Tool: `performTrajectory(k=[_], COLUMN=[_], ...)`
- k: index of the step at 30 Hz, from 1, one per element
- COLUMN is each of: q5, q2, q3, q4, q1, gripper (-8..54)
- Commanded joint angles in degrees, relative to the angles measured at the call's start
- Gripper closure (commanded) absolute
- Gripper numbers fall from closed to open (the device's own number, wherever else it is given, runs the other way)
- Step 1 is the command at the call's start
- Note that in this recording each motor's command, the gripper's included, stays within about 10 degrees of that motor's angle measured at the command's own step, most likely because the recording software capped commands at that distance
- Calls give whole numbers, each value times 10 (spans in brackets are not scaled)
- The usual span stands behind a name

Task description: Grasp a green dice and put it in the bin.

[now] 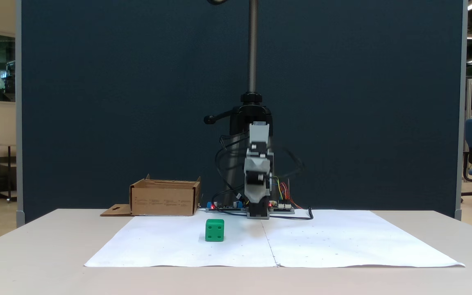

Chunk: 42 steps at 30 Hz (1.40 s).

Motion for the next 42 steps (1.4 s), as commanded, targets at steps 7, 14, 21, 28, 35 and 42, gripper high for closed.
performTrajectory(k=[7, 14, 21, 28, 35, 42], q5=[-35, -35, -49, -87, -149, -185], q2=[62, 54, -37, -144, -247, -327], q3=[-197, -300, -402, -512, -572, -606], q4=[312, 533, 741, 817, 826, 822], q1=[20, 18, 27, 61, 118, 182], gripper=[39, 39, 39, 39, 39, 39])
